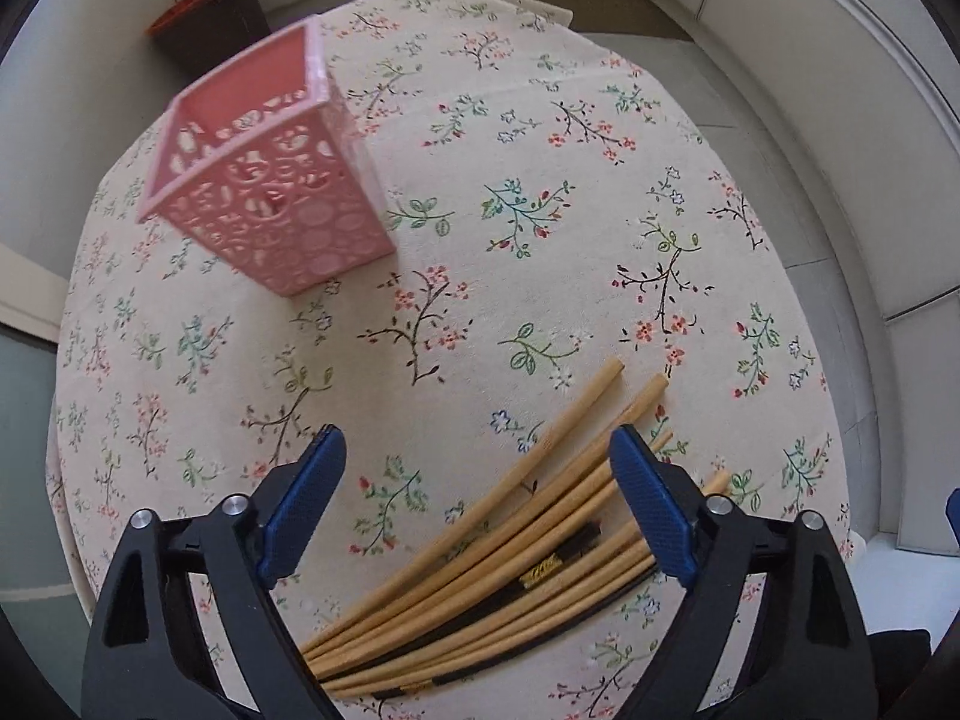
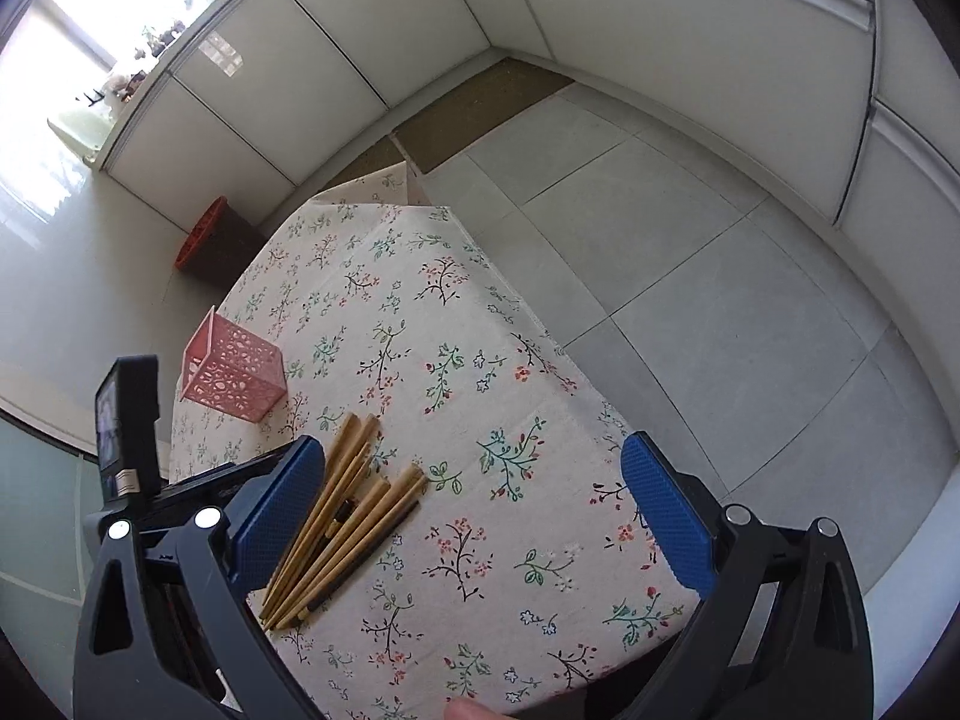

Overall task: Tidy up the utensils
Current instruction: 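Grasp a wooden chopstick with the left tool while the right tool grasps a dark chopstick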

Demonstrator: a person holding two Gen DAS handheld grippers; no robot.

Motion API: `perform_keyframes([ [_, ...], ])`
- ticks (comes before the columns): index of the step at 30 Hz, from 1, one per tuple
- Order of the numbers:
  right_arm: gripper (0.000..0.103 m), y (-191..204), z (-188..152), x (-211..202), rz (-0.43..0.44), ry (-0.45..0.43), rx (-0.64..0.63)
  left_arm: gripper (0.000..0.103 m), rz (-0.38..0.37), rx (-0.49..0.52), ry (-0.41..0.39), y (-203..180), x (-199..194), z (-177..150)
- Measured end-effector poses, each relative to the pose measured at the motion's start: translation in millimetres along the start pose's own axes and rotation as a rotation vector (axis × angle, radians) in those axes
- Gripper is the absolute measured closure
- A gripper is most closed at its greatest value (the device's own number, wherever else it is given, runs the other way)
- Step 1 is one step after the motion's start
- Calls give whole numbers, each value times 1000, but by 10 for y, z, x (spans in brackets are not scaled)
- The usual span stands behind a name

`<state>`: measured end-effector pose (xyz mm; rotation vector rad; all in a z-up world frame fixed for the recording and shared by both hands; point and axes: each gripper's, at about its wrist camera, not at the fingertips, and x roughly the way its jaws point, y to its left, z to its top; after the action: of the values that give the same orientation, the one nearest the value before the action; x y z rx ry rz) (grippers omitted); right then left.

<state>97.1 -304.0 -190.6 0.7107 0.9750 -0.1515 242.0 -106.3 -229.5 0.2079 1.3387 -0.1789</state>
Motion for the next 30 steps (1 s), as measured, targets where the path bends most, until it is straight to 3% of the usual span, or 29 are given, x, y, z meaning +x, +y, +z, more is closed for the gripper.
perform_keyframes([
  [2,7,-45,27,71,6,25,22,33,-20,3,49,-32,137,70],
  [9,7,-95,42,177,12,71,59,37,-49,46,115,-35,365,217],
  [15,7,-42,22,280,-33,102,49,46,-63,139,71,-60,347,211],
  [18,7,-3,-17,407,-62,149,55,74,-56,138,42,-19,316,213],
  [19,8,20,-40,467,-73,171,54,90,-40,136,30,21,296,207],
  [20,9,48,-65,531,-83,196,58,90,-50,130,22,71,294,197],
  [25,38,144,-156,947,-92,353,149,93,-76,67,-70,458,84,82],
  [26,40,179,-174,1019,-87,374,160,93,-85,53,-91,536,-3,62],
  [30,54,334,-240,1171,-97,396,179,94,-124,-5,-210,833,-545,-153],
])
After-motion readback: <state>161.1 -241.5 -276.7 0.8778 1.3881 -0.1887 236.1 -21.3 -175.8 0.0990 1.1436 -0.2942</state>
